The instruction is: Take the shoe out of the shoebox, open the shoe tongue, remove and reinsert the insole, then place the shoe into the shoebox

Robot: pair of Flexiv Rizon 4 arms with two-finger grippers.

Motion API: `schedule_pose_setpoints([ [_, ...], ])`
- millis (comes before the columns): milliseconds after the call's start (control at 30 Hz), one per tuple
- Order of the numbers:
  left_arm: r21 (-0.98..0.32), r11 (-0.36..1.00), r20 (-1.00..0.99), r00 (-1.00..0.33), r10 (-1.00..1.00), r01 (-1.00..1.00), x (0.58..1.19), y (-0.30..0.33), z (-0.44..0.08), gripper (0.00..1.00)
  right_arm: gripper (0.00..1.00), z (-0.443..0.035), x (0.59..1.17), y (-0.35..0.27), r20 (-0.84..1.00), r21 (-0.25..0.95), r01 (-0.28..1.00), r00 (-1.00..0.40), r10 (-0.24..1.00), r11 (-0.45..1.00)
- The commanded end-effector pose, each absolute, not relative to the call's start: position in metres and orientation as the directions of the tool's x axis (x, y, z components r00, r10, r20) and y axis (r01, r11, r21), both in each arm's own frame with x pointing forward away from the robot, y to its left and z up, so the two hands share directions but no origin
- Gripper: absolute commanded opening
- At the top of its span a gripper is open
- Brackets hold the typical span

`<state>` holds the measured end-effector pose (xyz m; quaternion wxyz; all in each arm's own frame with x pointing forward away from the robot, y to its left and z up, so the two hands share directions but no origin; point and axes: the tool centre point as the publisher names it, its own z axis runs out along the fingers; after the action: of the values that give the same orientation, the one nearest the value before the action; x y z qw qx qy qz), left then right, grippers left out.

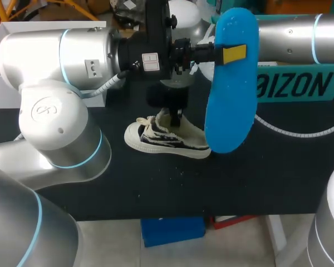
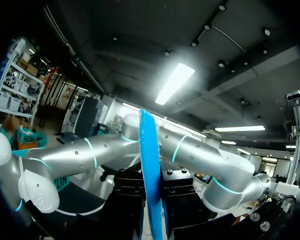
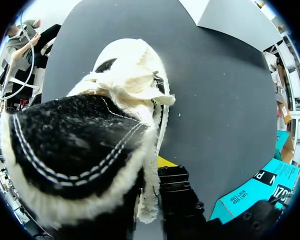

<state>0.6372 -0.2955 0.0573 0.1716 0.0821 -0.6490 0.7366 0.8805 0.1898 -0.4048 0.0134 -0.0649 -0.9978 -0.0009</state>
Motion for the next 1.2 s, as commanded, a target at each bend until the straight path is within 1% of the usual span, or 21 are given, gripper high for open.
schedule_pose_setpoints([
  [33,-0.928,-0.097,0.345,-0.928,0.142,-0.360,0.636,-0.297,0.058,0.00,0.00,-0.404,0.880,0.189,0.025,-0.001,0.130,-0.991,0.130,0.992],
  [200,-0.928,-0.097,0.345,-0.928,0.142,-0.360,0.636,-0.297,0.058,0.00,0.00,-0.404,0.880,0.189,0.025,-0.001,0.130,-0.991,0.130,0.992],
  [233,-0.928,-0.097,0.345,-0.928,0.142,-0.360,0.636,-0.297,0.058,0.00,0.00,-0.403,0.879,0.189,0.047,-0.019,0.129,-0.990,0.130,0.991],
  [267,-0.928,-0.097,0.345,-0.928,0.142,-0.360,0.636,-0.297,0.058,0.00,0.00,-0.400,0.879,0.189,0.023,-0.037,0.130,-0.991,0.131,0.991],
  [333,-0.928,-0.097,0.345,-0.928,0.142,-0.360,0.636,-0.297,0.058,0.00,0.00,-0.387,0.882,0.191,-0.028,-0.054,0.214,-0.977,0.213,0.975],
  [367,-0.928,-0.097,0.345,-0.928,0.142,-0.360,0.636,-0.297,0.058,0.00,0.00,-0.377,0.883,0.190,-0.027,-0.030,0.239,-0.971,0.238,0.971],
  [500,-0.928,-0.097,0.345,-0.928,0.142,-0.360,0.636,-0.297,0.058,0.00,0.00,-0.340,0.892,0.185,-0.056,0.028,0.406,-0.912,0.407,0.914],
  [567,-0.928,-0.097,0.345,-0.928,0.142,-0.360,0.636,-0.297,0.058,0.00,0.00,-0.327,0.896,0.181,-0.072,0.021,0.501,-0.862,0.502,0.865],
  [700,-0.928,-0.097,0.345,-0.928,0.142,-0.360,0.636,-0.297,0.058,0.00,0.00,-0.311,0.902,0.174,-0.115,0.025,0.714,-0.693,0.711,0.700],
  [800,-0.928,-0.097,0.345,-0.928,0.142,-0.360,0.636,-0.297,0.058,0.00,0.00,-0.306,0.899,0.171,-0.149,0.033,0.827,-0.550,0.822,0.560],
  [900,-0.928,-0.097,0.345,-0.928,0.142,-0.360,0.636,-0.297,0.058,0.00,0.00,-0.304,0.893,0.170,-0.153,0.050,0.908,-0.406,0.901,0.417],
  [1000,-0.928,-0.097,0.345,-0.928,0.142,-0.360,0.636,-0.297,0.058,0.00,0.00,-0.303,0.890,0.169,-0.170,0.084,0.967,-0.223,0.960,0.239],
  [1067,-0.928,-0.097,0.345,-0.928,0.142,-0.360,0.636,-0.297,0.058,0.00,0.00,-0.303,0.887,0.170,-0.162,0.102,0.984,-0.126,0.979,0.144],
  [1133,-0.928,-0.097,0.345,-0.928,0.142,-0.360,0.636,-0.297,0.058,0.00,0.00,-0.303,0.884,0.171,-0.150,0.117,0.991,-0.055,0.987,0.072],
  [1200,-0.928,-0.097,0.345,-0.928,0.142,-0.360,0.636,-0.297,0.058,0.00,0.00,-0.304,0.880,0.173,-0.141,0.121,0.992,-0.017,0.990,0.035],
])
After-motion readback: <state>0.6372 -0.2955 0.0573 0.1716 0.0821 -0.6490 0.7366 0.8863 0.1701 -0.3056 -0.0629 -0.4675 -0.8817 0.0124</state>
